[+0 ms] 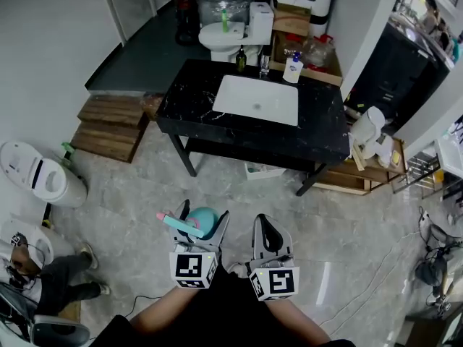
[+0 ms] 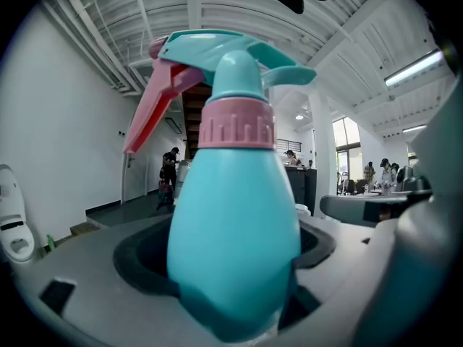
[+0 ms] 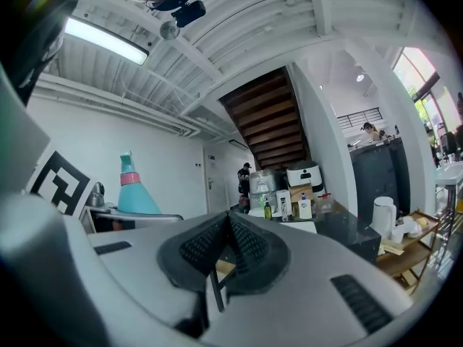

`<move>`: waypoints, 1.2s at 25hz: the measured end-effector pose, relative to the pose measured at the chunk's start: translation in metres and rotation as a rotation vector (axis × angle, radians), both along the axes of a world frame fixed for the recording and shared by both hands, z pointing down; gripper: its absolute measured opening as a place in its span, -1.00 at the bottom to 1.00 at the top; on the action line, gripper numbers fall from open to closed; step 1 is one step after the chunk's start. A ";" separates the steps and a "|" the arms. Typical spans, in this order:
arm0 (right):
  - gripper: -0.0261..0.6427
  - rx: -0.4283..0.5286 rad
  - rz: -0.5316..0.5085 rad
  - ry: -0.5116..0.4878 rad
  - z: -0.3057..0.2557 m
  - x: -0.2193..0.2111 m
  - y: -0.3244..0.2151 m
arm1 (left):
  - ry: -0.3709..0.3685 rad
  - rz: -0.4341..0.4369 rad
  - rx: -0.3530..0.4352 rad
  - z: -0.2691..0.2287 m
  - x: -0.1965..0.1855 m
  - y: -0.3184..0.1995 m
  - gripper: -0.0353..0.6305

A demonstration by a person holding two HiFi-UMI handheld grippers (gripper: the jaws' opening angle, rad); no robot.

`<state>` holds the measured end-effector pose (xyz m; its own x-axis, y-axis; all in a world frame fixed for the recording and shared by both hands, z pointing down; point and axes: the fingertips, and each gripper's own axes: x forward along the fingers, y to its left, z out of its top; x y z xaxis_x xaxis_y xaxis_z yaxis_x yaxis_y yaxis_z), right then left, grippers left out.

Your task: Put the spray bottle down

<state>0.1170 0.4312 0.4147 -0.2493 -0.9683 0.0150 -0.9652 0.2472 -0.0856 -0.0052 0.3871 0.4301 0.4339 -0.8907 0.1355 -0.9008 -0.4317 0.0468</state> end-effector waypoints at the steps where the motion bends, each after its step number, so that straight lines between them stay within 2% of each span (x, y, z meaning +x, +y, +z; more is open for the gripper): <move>1: -0.88 -0.006 0.000 0.003 0.002 0.001 -0.003 | -0.005 -0.005 0.007 -0.002 -0.002 -0.006 0.39; 12: -0.88 -0.019 -0.009 0.054 0.006 -0.003 -0.077 | -0.006 -0.007 0.047 -0.010 -0.009 -0.084 0.39; 18: -0.88 -0.022 -0.003 0.076 0.003 -0.017 -0.140 | -0.055 -0.003 0.069 -0.006 -0.031 -0.147 0.39; 27: -0.88 -0.033 -0.008 0.154 -0.002 -0.042 -0.231 | -0.028 0.014 0.016 0.012 -0.053 -0.238 0.39; 30: -0.88 -0.040 -0.011 0.157 -0.005 -0.050 -0.258 | -0.024 0.029 0.026 0.005 -0.056 -0.265 0.39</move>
